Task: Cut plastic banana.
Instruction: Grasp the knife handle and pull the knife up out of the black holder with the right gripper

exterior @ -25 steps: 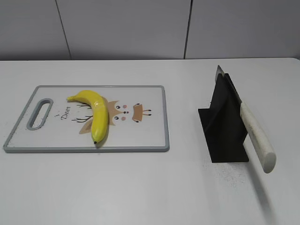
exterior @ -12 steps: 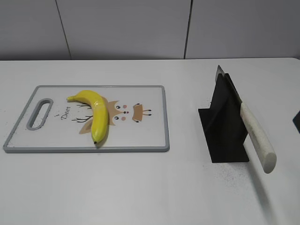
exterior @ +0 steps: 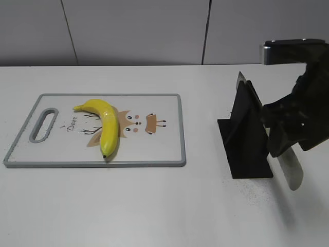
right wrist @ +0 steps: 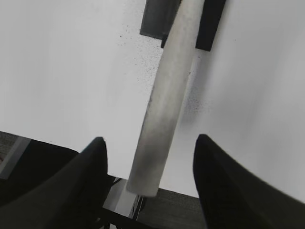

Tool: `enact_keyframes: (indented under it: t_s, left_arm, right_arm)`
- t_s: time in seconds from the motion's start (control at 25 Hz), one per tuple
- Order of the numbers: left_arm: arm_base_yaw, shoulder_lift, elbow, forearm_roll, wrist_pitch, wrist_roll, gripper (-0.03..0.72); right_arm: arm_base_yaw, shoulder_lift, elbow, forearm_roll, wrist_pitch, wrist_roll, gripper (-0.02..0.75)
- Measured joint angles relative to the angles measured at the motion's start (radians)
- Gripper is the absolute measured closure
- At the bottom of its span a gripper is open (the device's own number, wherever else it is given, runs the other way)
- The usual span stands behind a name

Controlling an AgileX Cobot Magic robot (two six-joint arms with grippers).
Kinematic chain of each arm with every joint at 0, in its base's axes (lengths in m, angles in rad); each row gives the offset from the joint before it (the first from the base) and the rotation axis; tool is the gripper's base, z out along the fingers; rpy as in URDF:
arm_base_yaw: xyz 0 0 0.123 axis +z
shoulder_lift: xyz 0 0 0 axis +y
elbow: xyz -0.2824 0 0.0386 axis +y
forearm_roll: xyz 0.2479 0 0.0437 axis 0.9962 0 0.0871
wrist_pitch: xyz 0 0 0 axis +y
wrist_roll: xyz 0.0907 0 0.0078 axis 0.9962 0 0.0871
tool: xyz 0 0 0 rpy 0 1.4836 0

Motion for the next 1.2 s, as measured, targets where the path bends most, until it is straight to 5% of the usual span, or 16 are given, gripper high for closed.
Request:
enact_keyframes:
  t_s: [0.32, 0.52, 1.2]
  left_arm:
    - [0.000, 0.000, 0.000, 0.000, 0.000, 0.000, 0.110]
    - [0.000, 0.000, 0.000, 0.000, 0.000, 0.000, 0.110]
    - [0.000, 0.000, 0.000, -0.002, 0.000, 0.000, 0.110]
  right_arm:
    - [0.001, 0.161, 0.000, -0.008, -0.028, 0.060, 0.337]
    - [0.000, 0.181, 0.000, 0.006, -0.024, 0.106, 0.570]
    - [0.003, -0.074, -0.028, 0.056, 0.022, 0.146, 0.575]
